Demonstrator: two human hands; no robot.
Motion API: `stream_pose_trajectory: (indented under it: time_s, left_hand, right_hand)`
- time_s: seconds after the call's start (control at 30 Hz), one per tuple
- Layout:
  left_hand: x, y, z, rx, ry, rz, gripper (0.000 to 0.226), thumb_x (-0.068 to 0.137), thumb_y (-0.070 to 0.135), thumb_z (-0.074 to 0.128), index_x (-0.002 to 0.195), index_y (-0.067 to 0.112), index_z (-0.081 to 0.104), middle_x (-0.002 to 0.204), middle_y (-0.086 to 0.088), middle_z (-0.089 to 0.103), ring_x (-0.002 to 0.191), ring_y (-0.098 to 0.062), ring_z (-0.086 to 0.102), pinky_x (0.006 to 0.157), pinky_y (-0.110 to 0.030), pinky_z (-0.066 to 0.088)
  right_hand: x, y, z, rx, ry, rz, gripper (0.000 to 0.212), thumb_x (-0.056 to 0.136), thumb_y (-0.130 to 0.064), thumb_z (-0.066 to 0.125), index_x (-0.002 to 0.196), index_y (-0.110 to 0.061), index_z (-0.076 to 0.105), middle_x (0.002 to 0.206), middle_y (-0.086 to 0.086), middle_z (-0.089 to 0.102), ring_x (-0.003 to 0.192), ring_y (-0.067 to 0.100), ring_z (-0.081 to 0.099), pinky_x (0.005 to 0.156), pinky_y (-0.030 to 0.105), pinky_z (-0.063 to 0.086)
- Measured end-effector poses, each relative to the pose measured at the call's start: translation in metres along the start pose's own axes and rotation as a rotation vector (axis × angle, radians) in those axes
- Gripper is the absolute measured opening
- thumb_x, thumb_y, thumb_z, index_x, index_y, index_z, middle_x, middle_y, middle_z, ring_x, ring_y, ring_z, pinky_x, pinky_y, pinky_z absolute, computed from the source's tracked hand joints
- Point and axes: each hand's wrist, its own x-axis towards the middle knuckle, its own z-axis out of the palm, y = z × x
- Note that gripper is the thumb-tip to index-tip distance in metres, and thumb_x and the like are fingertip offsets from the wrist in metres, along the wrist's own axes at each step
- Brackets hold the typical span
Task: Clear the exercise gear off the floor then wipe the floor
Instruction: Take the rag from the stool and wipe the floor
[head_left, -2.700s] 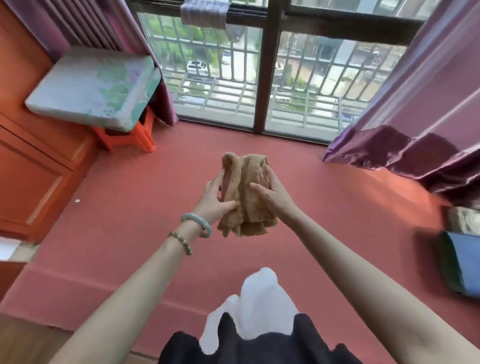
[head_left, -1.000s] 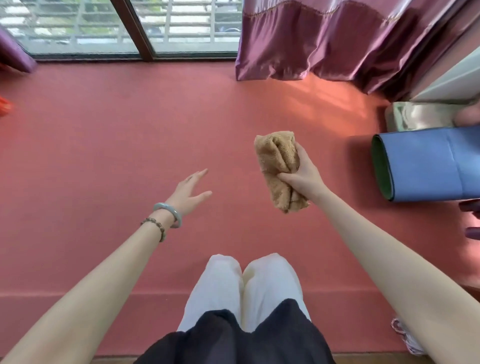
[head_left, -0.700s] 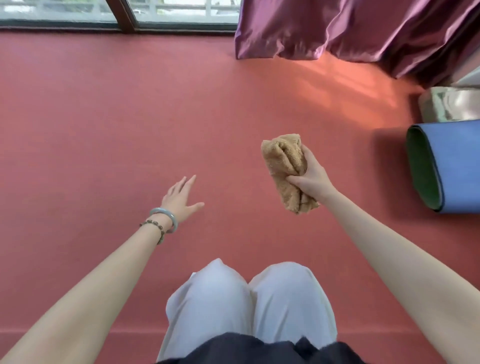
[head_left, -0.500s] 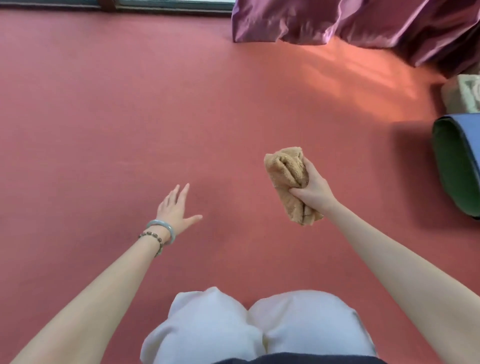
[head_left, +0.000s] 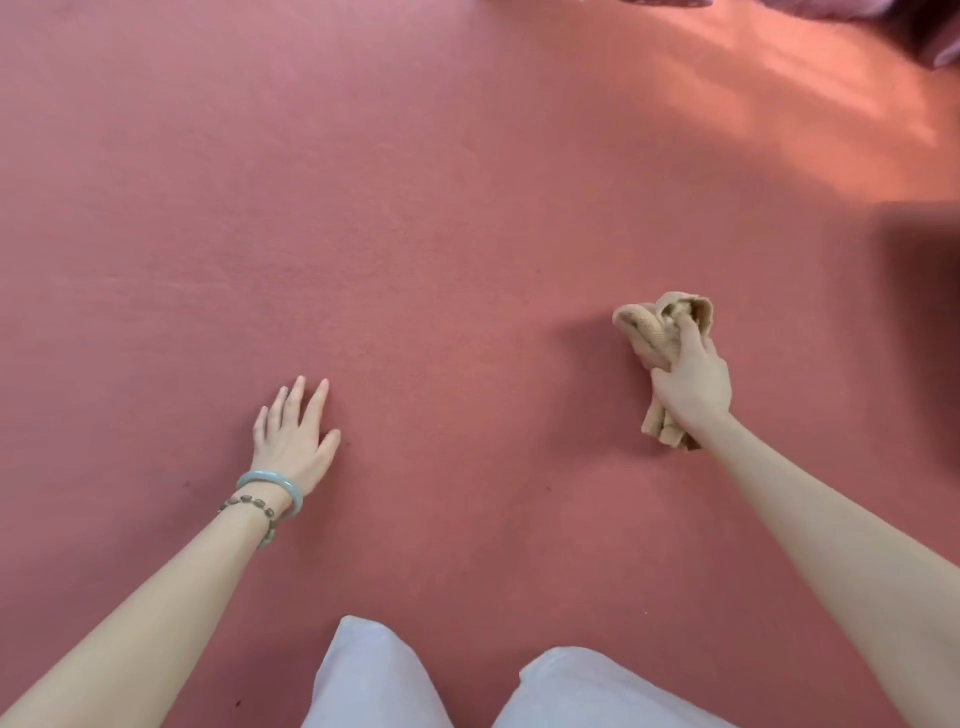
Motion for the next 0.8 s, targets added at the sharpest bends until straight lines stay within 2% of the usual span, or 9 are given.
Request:
stream_pose_trajectory:
  time_s: [0.07, 0.17, 0.33, 0.4, 0.47, 0.53, 0.6, 0.7, 0.8]
  left_hand:
    - [0.000, -0.001, 0.005, -0.004, 0.013, 0.004, 0.066, 0.093, 0.032, 0.045, 0.150, 0.029, 0.012, 0.159, -0.003, 0.004, 0.146, -0.022, 0.000, 0.116, -0.039, -0.002]
    - [0.000, -0.002, 0.007, -0.010, 0.021, 0.010, 0.067, 0.093, 0.033, 0.046, 0.150, 0.028, 0.011, 0.159, -0.003, 0.003, 0.146, -0.022, -0.001, 0.116, -0.038, -0.003]
    - [-0.001, -0.009, 0.009, 0.025, 0.008, 0.039, 0.065, 0.094, 0.041, 0.038, 0.150, 0.029, 0.009, 0.159, -0.002, 0.002, 0.146, -0.021, -0.001, 0.115, -0.037, -0.004]
    - [-0.001, -0.013, 0.007, 0.022, 0.000, 0.057, 0.064, 0.093, 0.042, 0.034, 0.150, 0.028, 0.009, 0.159, -0.001, 0.002, 0.146, -0.020, 0.000, 0.115, -0.037, -0.003]
    - [-0.002, -0.016, 0.006, 0.011, -0.002, 0.071, 0.063, 0.096, 0.035, 0.042, 0.150, 0.027, 0.010, 0.159, 0.000, 0.004, 0.146, -0.018, 0.002, 0.115, -0.036, -0.002]
    - [-0.002, -0.019, 0.004, -0.004, 0.009, 0.083, 0.065, 0.096, 0.033, 0.045, 0.150, 0.026, 0.011, 0.159, 0.002, 0.005, 0.146, -0.016, 0.003, 0.115, -0.035, -0.001]
    - [-0.002, -0.020, 0.003, -0.005, 0.004, 0.094, 0.065, 0.096, 0.035, 0.043, 0.150, 0.027, 0.009, 0.158, 0.005, 0.002, 0.146, -0.014, 0.000, 0.115, -0.034, -0.002]
    - [-0.002, -0.019, 0.005, -0.009, -0.005, 0.087, 0.065, 0.096, 0.036, 0.043, 0.150, 0.028, 0.007, 0.158, 0.005, 0.001, 0.146, -0.014, -0.002, 0.115, -0.033, -0.003]
    - [-0.002, -0.016, 0.006, -0.025, 0.000, 0.073, 0.065, 0.096, 0.034, 0.043, 0.150, 0.029, 0.006, 0.158, 0.006, -0.001, 0.146, -0.013, -0.004, 0.116, -0.033, -0.005]
  right_hand:
    - [-0.020, -0.023, 0.023, -0.037, -0.004, -0.136, 0.072, 0.077, -0.006, 0.048, 0.143, -0.027, 0.027, 0.137, 0.012, 0.042, 0.108, 0.043, 0.048, 0.095, 0.045, 0.039]
    - [-0.056, -0.060, 0.052, -0.061, -0.126, -0.298, 0.073, 0.076, -0.005, 0.050, 0.143, -0.025, 0.028, 0.139, 0.011, 0.041, 0.104, 0.040, 0.049, 0.091, 0.042, 0.040]
    - [-0.132, -0.108, 0.106, -0.048, -0.526, -0.791, 0.084, 0.071, -0.009, 0.050, 0.143, -0.035, 0.017, 0.147, 0.005, 0.029, 0.108, 0.038, 0.050, 0.091, 0.043, 0.044]
    - [-0.148, -0.118, 0.111, -0.085, -0.662, -0.905, 0.077, 0.077, -0.010, 0.050, 0.144, -0.033, 0.019, 0.142, 0.004, 0.034, 0.104, 0.034, 0.047, 0.088, 0.042, 0.043]
    - [-0.136, -0.123, 0.105, -0.060, -0.690, -0.943, 0.073, 0.078, -0.012, 0.049, 0.145, -0.029, 0.025, 0.131, 0.007, 0.045, 0.101, 0.032, 0.047, 0.089, 0.041, 0.040]
    - [-0.099, -0.126, 0.092, 0.040, -0.634, -0.876, 0.074, 0.069, -0.013, 0.048, 0.142, -0.020, 0.036, 0.121, 0.013, 0.056, 0.106, 0.033, 0.052, 0.093, 0.036, 0.038]
    - [-0.046, -0.121, 0.074, 0.140, -0.510, -0.678, 0.074, 0.066, -0.010, 0.048, 0.140, -0.011, 0.040, 0.127, 0.016, 0.056, 0.117, 0.031, 0.052, 0.099, 0.032, 0.036]
    - [0.030, -0.106, 0.042, 0.195, -0.241, -0.398, 0.075, 0.067, -0.009, 0.050, 0.141, -0.013, 0.038, 0.136, 0.013, 0.052, 0.126, 0.029, 0.048, 0.104, 0.030, 0.035]
    - [0.089, -0.077, 0.012, 0.140, -0.013, -0.174, 0.068, 0.074, -0.003, 0.051, 0.139, -0.016, 0.036, 0.130, 0.017, 0.054, 0.121, 0.035, 0.049, 0.099, 0.037, 0.039]
